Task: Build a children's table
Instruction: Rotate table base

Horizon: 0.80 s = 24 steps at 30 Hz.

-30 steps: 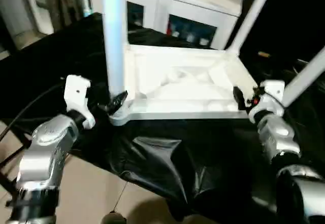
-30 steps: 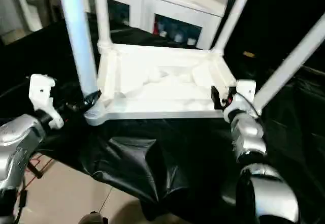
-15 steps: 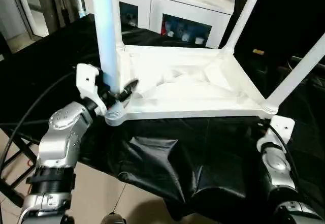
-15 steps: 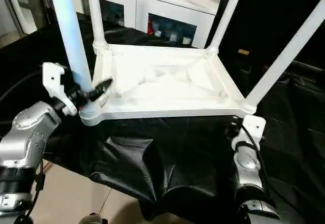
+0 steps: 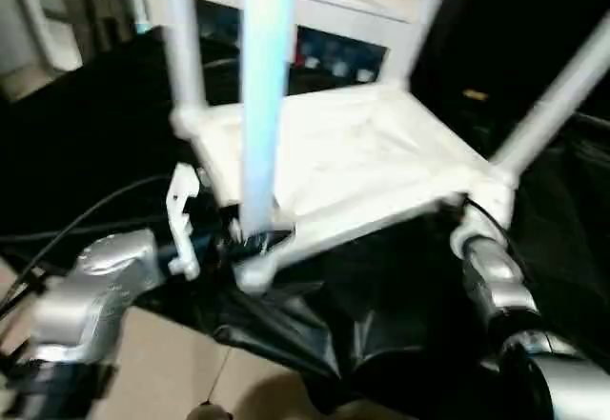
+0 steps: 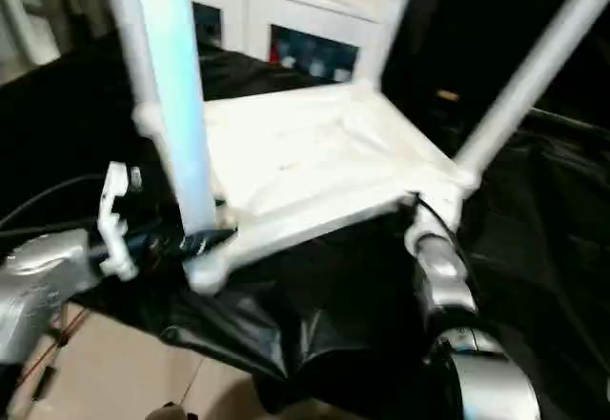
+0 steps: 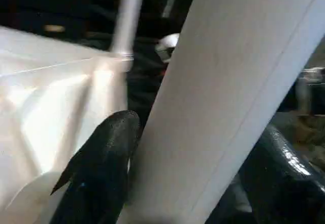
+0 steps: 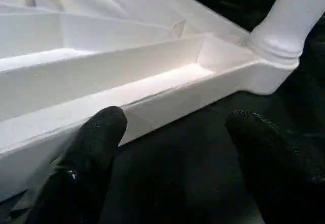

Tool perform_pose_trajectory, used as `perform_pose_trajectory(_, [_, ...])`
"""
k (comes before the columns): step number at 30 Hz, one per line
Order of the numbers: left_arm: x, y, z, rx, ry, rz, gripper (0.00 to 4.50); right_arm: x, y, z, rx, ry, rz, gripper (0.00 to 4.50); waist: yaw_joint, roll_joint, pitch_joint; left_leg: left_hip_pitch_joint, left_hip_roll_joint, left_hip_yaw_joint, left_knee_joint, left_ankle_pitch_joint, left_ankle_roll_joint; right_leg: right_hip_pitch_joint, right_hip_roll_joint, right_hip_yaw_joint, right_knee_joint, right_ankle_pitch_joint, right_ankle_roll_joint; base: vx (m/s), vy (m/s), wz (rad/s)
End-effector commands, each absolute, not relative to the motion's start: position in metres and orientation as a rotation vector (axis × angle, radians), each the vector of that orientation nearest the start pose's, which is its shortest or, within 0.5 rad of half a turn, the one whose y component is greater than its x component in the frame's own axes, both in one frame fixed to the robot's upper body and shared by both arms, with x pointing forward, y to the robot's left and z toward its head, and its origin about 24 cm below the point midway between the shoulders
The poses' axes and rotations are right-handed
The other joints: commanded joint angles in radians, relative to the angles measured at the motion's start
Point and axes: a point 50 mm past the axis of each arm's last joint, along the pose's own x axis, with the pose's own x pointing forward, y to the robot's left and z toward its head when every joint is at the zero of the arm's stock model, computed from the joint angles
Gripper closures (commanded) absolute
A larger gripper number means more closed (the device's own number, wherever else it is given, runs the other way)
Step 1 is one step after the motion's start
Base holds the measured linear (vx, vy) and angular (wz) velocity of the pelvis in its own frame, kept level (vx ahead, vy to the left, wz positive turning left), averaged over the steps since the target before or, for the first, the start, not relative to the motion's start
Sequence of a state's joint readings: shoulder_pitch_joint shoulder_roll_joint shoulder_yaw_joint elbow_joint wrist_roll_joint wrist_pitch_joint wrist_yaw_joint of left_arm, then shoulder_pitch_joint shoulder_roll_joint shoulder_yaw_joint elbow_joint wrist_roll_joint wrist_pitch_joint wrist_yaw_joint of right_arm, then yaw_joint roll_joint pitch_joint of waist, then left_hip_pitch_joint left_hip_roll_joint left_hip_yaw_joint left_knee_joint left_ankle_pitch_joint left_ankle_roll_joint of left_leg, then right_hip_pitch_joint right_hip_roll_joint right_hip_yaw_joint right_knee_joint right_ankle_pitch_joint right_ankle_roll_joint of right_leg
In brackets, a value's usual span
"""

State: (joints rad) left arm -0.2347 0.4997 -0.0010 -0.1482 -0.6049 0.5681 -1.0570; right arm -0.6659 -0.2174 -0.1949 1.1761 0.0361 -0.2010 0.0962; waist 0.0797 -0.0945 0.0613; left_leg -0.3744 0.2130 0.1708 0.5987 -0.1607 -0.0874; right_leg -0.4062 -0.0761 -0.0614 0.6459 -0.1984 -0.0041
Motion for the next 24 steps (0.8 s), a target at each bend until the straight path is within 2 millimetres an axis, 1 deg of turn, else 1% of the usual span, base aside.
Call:
perform_pose_trajectory(1, [0.249,0.151,0.12,-0.186,0.166,-1.323,1.56,0.352,-0.188,0.012,-0.057,0.3,0.072,0.8,0.003,0.01,-0.061,0.007,0.011,0.002,-0.079,-0.317,-0.046,0.041,-0.051,0.04,-0.081,-0.272,-0.149,0.0,0.0,0.0])
perform_pose_trajectory(2, [0.249,0.151,0.12,-0.186,0.166,-1.323,1.63,0.352,-0.188,0.012,-0.057,0.3,0.072,0.8,0.002,0.01,-0.06,0.008,0.012,0.004,-0.079,-0.316,-0.047,0.039,-0.052,0.041,-0.083,-0.273,-0.147,0.0,0.0,0.0])
perform_pose_trajectory(3, [0.248,0.149,0.121,-0.196,0.164,-1.338,1.67,0.354,-0.183,0.013,-0.053,0.302,0.1,0.8,0.002,0.011,-0.061,0.01,0.012,0.004,-0.077,-0.312,-0.047,0.039,-0.052,0.042,-0.082,-0.264,-0.148,0.0,0.0,0.0])
perform_pose_trajectory(4, [0.246,0.145,0.123,-0.212,0.157,-1.362,1.67,0.355,-0.175,0.013,-0.053,0.309,0.145,0.8,0.001,0.012,-0.062,0.01,0.012,0.004,-0.078,-0.309,-0.047,0.039,-0.051,0.042,-0.081,-0.257,-0.15,0.0,0.0,0.0])
perform_pose_trajectory(5, [0.244,0.137,0.126,-0.233,0.149,-1.401,1.9,0.357,-0.162,0.014,-0.059,0.314,0.222,0.8,0.0,0.012,-0.062,0.009,0.012,0.004,-0.078,-0.301,-0.046,0.041,-0.05,0.042,-0.079,-0.243,-0.155,0.0,0.0,0.0])
perform_pose_trajectory(6, [0.243,0.134,0.127,-0.239,0.147,-1.413,1.9,0.357,-0.157,0.015,-0.06,0.317,0.25,0.8,-0.002,0.013,-0.064,0.01,0.013,0.002,-0.078,-0.304,-0.046,0.041,-0.051,0.04,-0.078,-0.239,-0.163,0.0,0.0,0.0])
perform_pose_trajectory(7, [0.243,0.133,0.127,-0.241,0.145,-1.416,1.96,0.357,-0.155,0.015,-0.059,0.319,0.263,0.8,-0.002,0.013,-0.064,0.01,0.013,0.002,-0.078,-0.304,-0.046,0.041,-0.051,0.04,-0.078,-0.239,-0.163,0.0,0.0,0.0])
perform_pose_trajectory(8, [0.243,0.126,0.129,-0.255,0.136,-1.439,2.02,0.358,-0.145,0.016,-0.061,0.323,0.321,0.8,-0.007,0.012,-0.062,0.008,0.013,0.004,-0.078,-0.304,-0.045,0.042,-0.051,0.042,-0.08,-0.241,-0.163,0.0,0.0,0.0])
perform_pose_trajectory(10, [0.243,0.119,0.131,-0.266,0.128,-1.462,2.02,0.359,-0.137,0.018,-0.063,0.318,0.363,0.8,-0.01,0.012,-0.062,0.006,0.013,0.004,-0.078,-0.293,-0.047,0.043,-0.052,0.042,-0.079,-0.239,-0.164,0.0,0.0,0.0])
perform_pose_trajectory(11, [0.243,0.113,0.132,-0.274,0.126,-1.484,2.09,0.359,-0.132,0.018,-0.062,0.32,0.39,0.8,-0.012,0.008,-0.063,0.007,0.013,0.005,-0.077,-0.289,-0.047,0.044,-0.053,0.042,-0.079,-0.249,-0.162,0.0,0.0,0.0])
perform_pose_trajectory(12, [0.244,0.106,0.133,-0.274,0.122,-1.503,2.11,0.36,-0.128,0.019,-0.063,0.321,0.413,0.8,-0.011,0.006,-0.063,0.008,0.014,0.005,-0.077,-0.287,-0.046,0.043,-0.053,0.042,-0.08,-0.249,-0.163,0.0,0.0,0.0])
perform_pose_trajectory(13, [0.244,0.106,0.133,-0.274,0.122,-1.503,2.11,0.36,-0.128,0.019,-0.063,0.321,0.413,0.8,-0.011,0.007,-0.062,0.009,0.015,0.005,-0.077,-0.286,-0.046,0.042,-0.053,0.042,-0.08,-0.248,-0.164,0.0,0.0,0.0])
perform_pose_trajectory(14, [0.247,0.092,0.135,-0.28,0.109,-1.527,2.13,0.359,-0.122,0.019,-0.066,0.326,0.44,0.8,-0.012,0.005,-0.062,0.008,0.015,0.006,-0.077,-0.284,-0.047,0.042,-0.052,0.042,-0.08,-0.246,-0.166,0.0,0.0,0.0])
perform_pose_trajectory(15, [0.248,0.087,0.136,-0.281,0.101,-1.534,2.15,0.359,-0.121,0.019,-0.067,0.326,0.445,0.8,-0.007,0.008,-0.062,0.012,0.015,0.007,-0.076,-0.281,-0.048,0.04,-0.053,0.043,-0.08,-0.235,-0.168,0.0,0.0,0.0])
perform_pose_trajectory(17, [0.253,0.074,0.137,-0.273,0.089,-1.541,2.2,0.359,-0.117,0.019,-0.061,0.329,0.464,0.8,-0.008,0.006,-0.064,0.009,0.015,0.006,-0.077,-0.267,-0.05,0.044,-0.051,0.042,-0.078,-0.206,-0.169,0.0,0.0,0.0])
perform_pose_trajectory(19, [0.253,0.074,0.137,-0.273,0.089,-1.541,2.27,0.359,-0.117,0.019,-0.061,0.329,0.464,0.8,-0.008,0.004,-0.064,0.01,0.016,0.007,-0.076,-0.268,-0.049,0.044,-0.052,0.042,-0.078,-0.201,-0.17,0.0,0.0,0.0])
perform_pose_trajectory(20, [0.256,0.068,0.137,-0.262,0.084,-1.541,2.29,0.358,-0.115,0.018,-0.062,0.33,0.474,0.8,-0.007,0.003,-0.065,0.009,0.014,0.007,-0.076,-0.262,-0.045,0.045,-0.052,0.042,-0.08,-0.203,-0.167,0.0,0.0,0.0])
perform_pose_trajectory(21, [0.261,0.057,0.137,-0.243,0.076,-1.529,2.3,0.358,-0.112,0.018,-0.056,0.331,0.491,0.8,-0.008,0.004,-0.063,0.009,0.015,0.008,-0.076,-0.266,-0.041,0.044,-0.051,0.043,-0.083,-0.209,-0.163,0.0,0.0,0.0])
perform_pose_trajectory(22, [0.268,0.043,0.136,-0.204,0.058,-1.506,2.32,0.357,-0.109,0.017,-0.054,0.331,0.509,0.8,-0.004,0.008,-0.063,0.012,0.015,0.008,-0.075,-0.274,-0.043,0.042,-0.052,0.044,-0.085,-0.216,-0.159,0.0,0.0,0.0])
perform_pose_trajectory(23, [0.27,0.038,0.136,-0.192,0.052,-1.502,2.35,0.356,-0.108,0.017,-0.052,0.331,0.515,0.8,-0.004,0.008,-0.063,0.012,0.015,0.008,-0.075,-0.274,-0.043,0.042,-0.052,0.044,-0.085,-0.216,-0.159,0.0,0.0,0.0])
perform_pose_trajectory(24, [0.272,0.031,0.136,-0.184,0.052,-1.489,2.35,0.356,-0.107,0.017,-0.052,0.331,0.518,0.8,-0.002,0.007,-0.062,0.01,0.015,0.006,-0.078,-0.297,-0.049,0.044,-0.053,0.043,-0.089,-0.248,-0.149,0.0,0.0,0.0])
